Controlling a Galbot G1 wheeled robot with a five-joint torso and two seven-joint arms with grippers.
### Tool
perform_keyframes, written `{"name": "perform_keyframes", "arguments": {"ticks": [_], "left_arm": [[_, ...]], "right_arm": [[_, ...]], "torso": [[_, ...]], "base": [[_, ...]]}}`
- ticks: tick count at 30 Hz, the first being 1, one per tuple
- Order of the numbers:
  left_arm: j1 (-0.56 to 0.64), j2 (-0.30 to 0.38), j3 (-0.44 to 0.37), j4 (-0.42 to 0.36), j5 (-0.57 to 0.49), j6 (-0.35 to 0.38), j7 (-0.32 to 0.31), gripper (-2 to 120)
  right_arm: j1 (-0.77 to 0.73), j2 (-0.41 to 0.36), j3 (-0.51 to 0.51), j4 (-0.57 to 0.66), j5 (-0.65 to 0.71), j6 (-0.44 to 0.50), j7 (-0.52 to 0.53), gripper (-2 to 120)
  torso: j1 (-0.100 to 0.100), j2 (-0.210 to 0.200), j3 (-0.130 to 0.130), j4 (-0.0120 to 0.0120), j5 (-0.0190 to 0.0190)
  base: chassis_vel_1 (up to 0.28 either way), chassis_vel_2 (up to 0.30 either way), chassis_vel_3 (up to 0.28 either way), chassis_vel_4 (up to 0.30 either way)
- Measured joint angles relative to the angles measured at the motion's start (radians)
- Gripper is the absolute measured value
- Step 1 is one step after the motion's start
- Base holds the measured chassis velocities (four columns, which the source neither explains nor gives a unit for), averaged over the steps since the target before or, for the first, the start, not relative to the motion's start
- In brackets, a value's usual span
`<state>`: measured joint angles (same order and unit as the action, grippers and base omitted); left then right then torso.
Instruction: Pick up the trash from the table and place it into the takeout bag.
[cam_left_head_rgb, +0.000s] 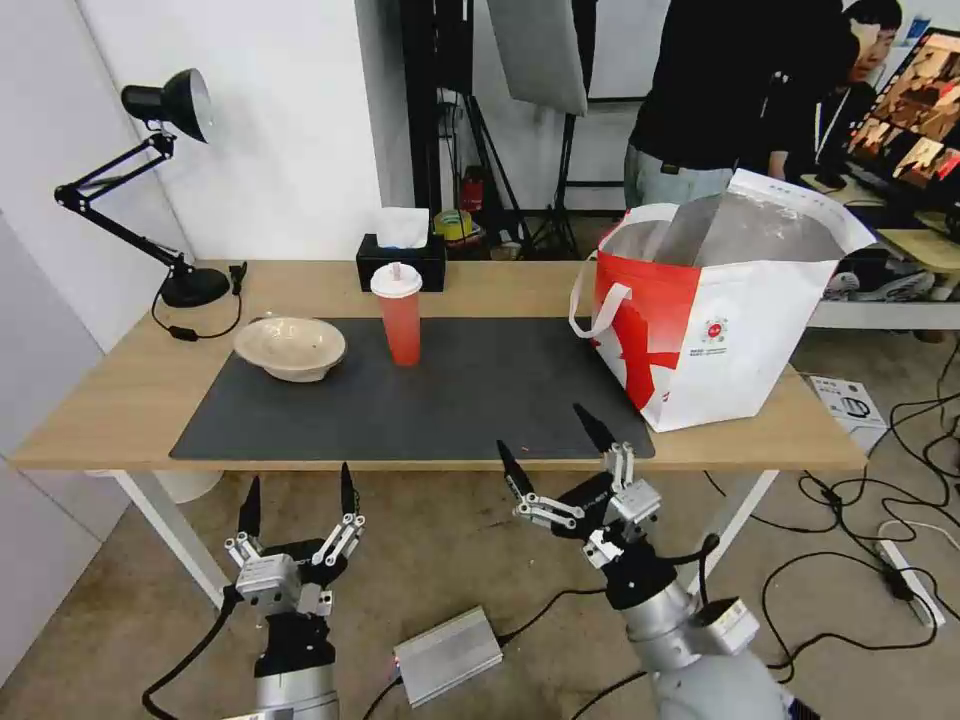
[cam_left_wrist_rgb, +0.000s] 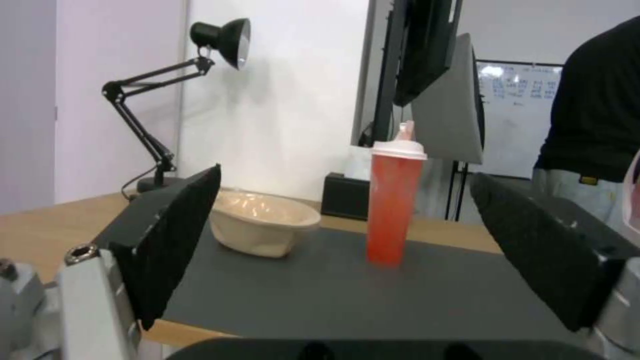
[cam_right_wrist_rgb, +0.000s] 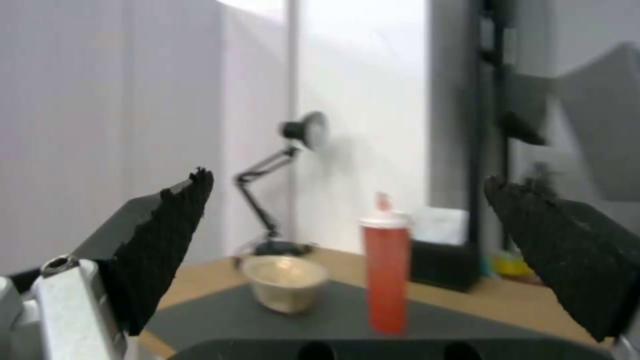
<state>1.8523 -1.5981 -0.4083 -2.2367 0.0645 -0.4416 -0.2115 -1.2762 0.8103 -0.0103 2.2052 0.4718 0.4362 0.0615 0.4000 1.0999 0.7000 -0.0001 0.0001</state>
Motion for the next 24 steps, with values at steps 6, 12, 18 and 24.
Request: {"name": "perform_keyframes", "arguments": {"ticks": [6,12,18,24], "left_arm": [[-0.002,0.0,-0.005,0.0,-0.005,0.0,0.0,100],[-0.002,0.0,-0.002,0.0,-0.006,0.0,0.001,100],[-0.001,0.001,-0.005,-0.003,-0.006,0.0,0.003,100],[0.001,0.0,-0.011,0.002,0.001,-0.009,0.003,100]], "right_arm": [[0.124,-0.031,-0.028,-0.042,0.1,-0.012,-0.115,100],[0.242,-0.029,-0.089,-0.104,0.15,-0.067,-0.176,100],[0.368,0.015,-0.179,-0.197,0.154,-0.096,-0.186,100],[0.465,0.086,-0.243,-0.284,0.153,-0.125,-0.155,100]], "torso": [[0.0,0.0,0.0,0.0002,0.0],[0.0,0.0,0.0,-0.0001,-0.0001],[0.0,0.0,0.0,0.0001,-0.0003],[0.0,0.0,0.0,0.0002,-0.0002]], "base": [[0.0,0.0,0.0,0.0],[0.0,0.0,0.0,0.0],[0.0,0.0,0.0,0.0],[0.0,0.0,0.0,0.0]]}}
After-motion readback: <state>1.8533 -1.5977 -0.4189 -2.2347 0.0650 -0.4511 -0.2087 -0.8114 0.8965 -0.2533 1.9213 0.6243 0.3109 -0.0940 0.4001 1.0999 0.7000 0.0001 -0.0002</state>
